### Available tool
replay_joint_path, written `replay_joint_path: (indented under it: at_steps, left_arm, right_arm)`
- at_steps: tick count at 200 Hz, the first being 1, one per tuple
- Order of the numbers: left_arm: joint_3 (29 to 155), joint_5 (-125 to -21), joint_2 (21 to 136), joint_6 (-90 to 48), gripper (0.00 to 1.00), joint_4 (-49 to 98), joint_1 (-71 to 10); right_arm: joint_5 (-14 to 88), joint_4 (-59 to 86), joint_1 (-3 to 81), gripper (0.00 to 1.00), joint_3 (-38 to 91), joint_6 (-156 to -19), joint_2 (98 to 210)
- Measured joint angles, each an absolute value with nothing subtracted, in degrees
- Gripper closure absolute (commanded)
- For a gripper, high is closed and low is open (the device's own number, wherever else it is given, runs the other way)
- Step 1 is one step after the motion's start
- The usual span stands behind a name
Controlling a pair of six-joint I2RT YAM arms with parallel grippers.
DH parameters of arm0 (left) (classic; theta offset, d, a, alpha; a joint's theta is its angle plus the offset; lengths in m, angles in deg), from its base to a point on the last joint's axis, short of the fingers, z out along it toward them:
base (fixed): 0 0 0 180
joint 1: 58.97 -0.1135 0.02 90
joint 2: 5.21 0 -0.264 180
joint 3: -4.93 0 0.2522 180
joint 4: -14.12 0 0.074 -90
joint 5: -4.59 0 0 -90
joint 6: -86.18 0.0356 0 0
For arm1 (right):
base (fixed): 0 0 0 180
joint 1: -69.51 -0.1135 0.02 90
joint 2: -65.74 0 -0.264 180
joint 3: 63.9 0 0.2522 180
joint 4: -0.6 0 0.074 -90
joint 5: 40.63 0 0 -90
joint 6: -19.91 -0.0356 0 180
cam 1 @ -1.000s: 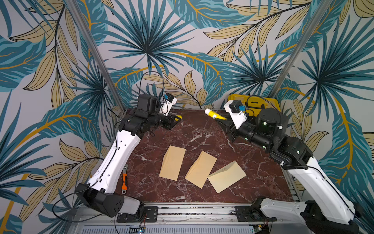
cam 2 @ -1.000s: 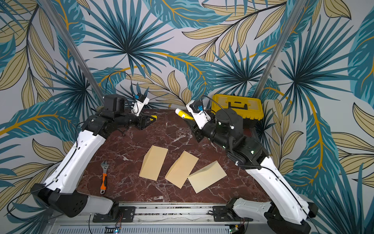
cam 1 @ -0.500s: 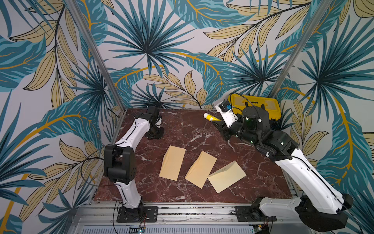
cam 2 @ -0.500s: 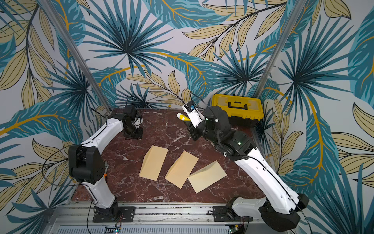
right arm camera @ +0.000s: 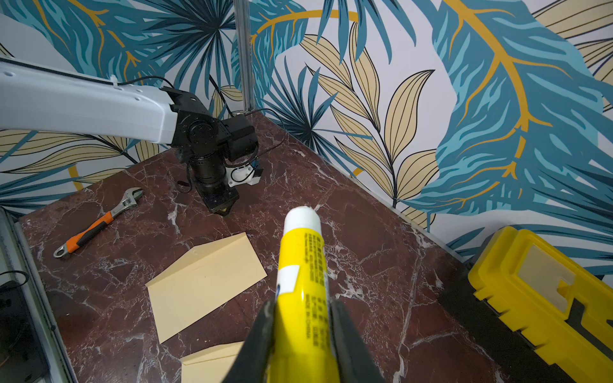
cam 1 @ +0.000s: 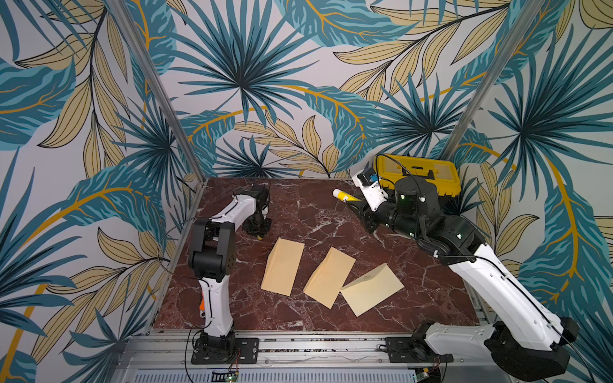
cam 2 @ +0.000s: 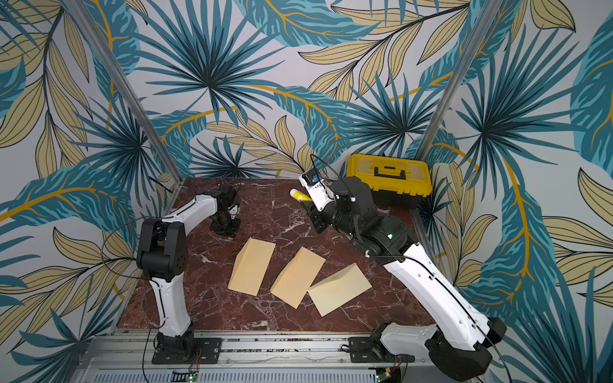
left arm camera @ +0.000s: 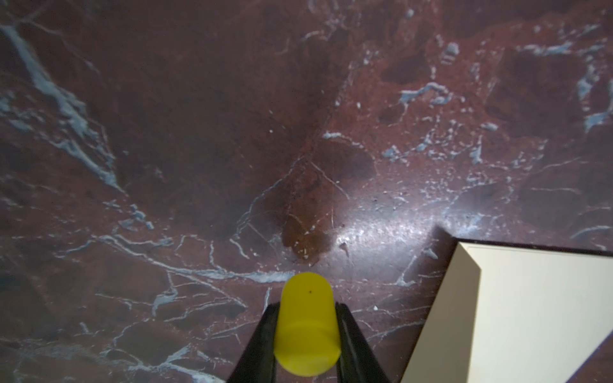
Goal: Seal the envelope with a glue stick
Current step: Place the lid at the center of the board.
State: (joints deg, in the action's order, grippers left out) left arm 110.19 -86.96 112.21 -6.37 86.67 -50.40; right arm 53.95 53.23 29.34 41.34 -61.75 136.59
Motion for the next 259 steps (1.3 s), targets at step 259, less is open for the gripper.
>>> replay_joint_path:
  at_steps: [259]
  left_arm:
    - [99.66,-52.49,84.22,-19.50,0.51,62.19,-50.40]
  right_arm:
    - [29.82,54.11,40.38,1.00,37.97,-72.09,137.20]
